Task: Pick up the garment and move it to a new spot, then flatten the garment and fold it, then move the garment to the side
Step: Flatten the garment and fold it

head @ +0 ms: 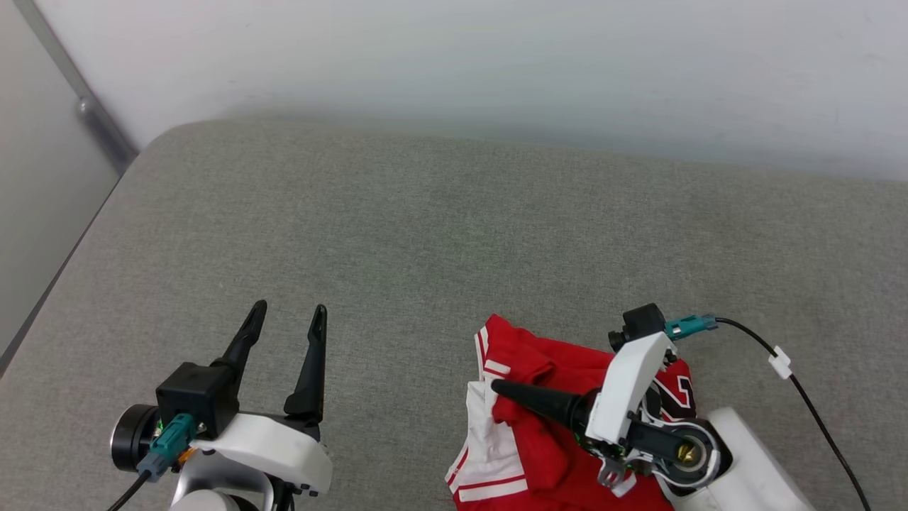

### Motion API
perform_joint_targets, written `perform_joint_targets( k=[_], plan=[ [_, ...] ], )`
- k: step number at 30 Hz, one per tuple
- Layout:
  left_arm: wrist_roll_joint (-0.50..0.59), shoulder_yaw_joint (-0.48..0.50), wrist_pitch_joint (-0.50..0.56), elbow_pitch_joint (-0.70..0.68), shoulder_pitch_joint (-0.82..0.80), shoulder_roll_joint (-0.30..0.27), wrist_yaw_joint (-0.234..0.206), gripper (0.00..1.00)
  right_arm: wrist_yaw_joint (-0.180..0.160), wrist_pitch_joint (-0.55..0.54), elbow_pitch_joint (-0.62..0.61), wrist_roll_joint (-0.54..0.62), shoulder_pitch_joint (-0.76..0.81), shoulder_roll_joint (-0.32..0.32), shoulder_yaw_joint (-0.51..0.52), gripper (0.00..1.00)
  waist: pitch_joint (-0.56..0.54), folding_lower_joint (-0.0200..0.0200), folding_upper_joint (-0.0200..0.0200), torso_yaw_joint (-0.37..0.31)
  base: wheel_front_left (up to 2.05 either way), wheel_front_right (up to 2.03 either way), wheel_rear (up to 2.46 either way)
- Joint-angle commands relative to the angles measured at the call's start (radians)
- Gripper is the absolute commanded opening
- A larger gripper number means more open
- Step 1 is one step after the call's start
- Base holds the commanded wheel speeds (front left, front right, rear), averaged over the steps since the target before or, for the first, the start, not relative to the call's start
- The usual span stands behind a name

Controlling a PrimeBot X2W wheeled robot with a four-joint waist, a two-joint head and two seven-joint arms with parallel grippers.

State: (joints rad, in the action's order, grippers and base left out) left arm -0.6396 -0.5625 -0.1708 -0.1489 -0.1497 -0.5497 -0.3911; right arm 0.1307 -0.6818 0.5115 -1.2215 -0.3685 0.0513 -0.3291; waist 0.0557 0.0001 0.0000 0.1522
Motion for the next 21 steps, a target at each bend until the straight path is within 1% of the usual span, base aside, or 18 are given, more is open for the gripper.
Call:
perform_joint_targets(
  k=[1, 4, 6, 9, 11, 12, 14, 16, 19, 21],
  plan=[
    [-0.006, 0.004, -0.006, 0.005, 0.0, 0.006, 0.001, 1.0, 0.0, 0.023, 0.003, 0.006, -0.02, -0.002, -0.019, 1.0, 0.0, -0.0001, 0.0, 0.001, 0.0, 0.0, 0.0],
    [-0.008, 0.008, -0.011, 0.01, 0.01, 0.006, -0.005, 1.0, 0.0, 0.066, -0.015, 0.035, -0.046, 0.011, -0.055, 1.0, -0.005, -0.0001, 0.0, -0.008, 0.0, 0.0, 0.0],
    [-0.012, 0.008, -0.011, 0.013, 0.015, 0.006, -0.007, 1.0, 0.0, 0.117, -0.043, 0.091, -0.065, 0.05, -0.088, 1.0, -0.01, -0.0001, 0.0, -0.018, 0.0, 0.0, 0.0],
    [-0.014, 0.011, -0.015, 0.016, 0.02, 0.007, -0.013, 1.0, 0.0, 0.243, -0.086, 0.222, -0.085, 0.115, -0.134, 1.0, -0.021, -0.0001, 0.0, -0.037, 0.0, 0.0, 0.0],
    [-0.016, 0.015, -0.017, 0.018, 0.026, 0.007, -0.018, 1.0, 0.0, 0.343, -0.094, 0.347, -0.101, 0.171, -0.145, 1.0, -0.03, -0.0001, 0.0, -0.055, 0.0, 0.0, 0.0],
    [-0.018, 0.016, -0.017, 0.019, 0.03, 0.006, -0.021, 1.0, 0.0, 0.387, -0.092, 0.402, -0.102, 0.188, -0.142, 1.0, -0.034, -0.0001, 0.0, -0.063, 0.0, 0.0, 0.0],
    [-0.022, 0.023, -0.022, 0.021, 0.039, 0.003, -0.025, 1.0, 0.0, 0.457, -0.083, 0.51, -0.099, 0.22, -0.117, 1.0, -0.041, -0.0001, 0.0, -0.082, 0.0, 0.0, 0.0],
    [-0.025, 0.03, -0.025, 0.026, 0.046, 0.001, -0.032, 1.0, 0.0, 0.52, -0.079, 0.6, -0.08, 0.244, -0.063, 1.0, -0.047, -0.0001, 0.0, -0.101, 0.0, 0.0, 0.0],
    [-0.032, 0.039, -0.034, 0.03, 0.058, 0.001, -0.035, 1.0, 0.0, 0.597, -0.088, 0.726, -0.034, 0.267, 0.046, 1.0, -0.056, -0.0001, 0.0, -0.124, 0.0, 0.0, 0.0],
    [-0.037, 0.046, -0.04, 0.033, 0.066, 0.001, -0.036, 1.0, 0.0, 0.648, -0.128, 0.799, 0.0, 0.264, 0.128, 1.0, -0.061, -0.0001, 0.0, -0.136, 0.0, 0.0, 0.0]
  ],
)
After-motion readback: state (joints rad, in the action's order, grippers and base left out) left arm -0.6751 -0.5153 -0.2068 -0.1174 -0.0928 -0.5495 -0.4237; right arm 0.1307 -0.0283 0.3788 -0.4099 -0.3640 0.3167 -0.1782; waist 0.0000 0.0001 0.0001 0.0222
